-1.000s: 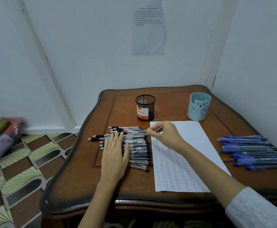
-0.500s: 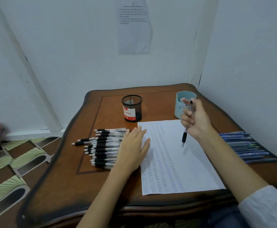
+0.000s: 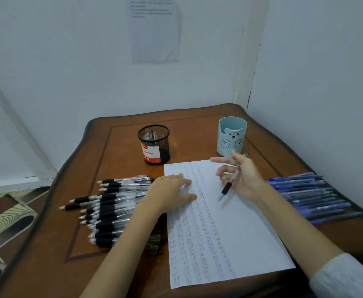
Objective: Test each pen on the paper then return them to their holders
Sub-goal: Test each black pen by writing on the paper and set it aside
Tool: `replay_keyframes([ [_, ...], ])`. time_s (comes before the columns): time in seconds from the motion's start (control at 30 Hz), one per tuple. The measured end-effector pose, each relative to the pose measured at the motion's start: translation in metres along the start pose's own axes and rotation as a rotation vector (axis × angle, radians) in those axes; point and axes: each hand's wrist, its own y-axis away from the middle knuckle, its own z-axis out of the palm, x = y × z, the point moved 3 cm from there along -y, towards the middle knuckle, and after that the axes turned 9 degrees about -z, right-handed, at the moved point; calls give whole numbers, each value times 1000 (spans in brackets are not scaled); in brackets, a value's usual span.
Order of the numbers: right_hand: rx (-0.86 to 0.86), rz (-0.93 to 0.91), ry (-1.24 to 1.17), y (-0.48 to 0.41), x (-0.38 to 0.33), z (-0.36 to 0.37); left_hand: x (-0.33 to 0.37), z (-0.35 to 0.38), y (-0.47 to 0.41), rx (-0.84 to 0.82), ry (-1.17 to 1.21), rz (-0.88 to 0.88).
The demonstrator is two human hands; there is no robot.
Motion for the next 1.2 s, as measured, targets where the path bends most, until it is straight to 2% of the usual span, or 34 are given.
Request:
replay_keyframes([
  [0.1,59,5,118,-8,5,0,-3,1,-2,-16,40,-6],
  [0.23,110,23,43,-18,14,1,-5,2,-1,2,75,3],
  [0.63,82,-359,450,-30,30,14,-11,11,0,50,114,23],
  [0.77,27,-346,280,-32,32,11,-11,10,-1,51,109,23],
  [0.97,60,-393,541,-26,28,11,-11,11,-1,35,102,16],
  [1.2,74,-448,650,-24,29,13,-11,11,-1,26,91,17],
])
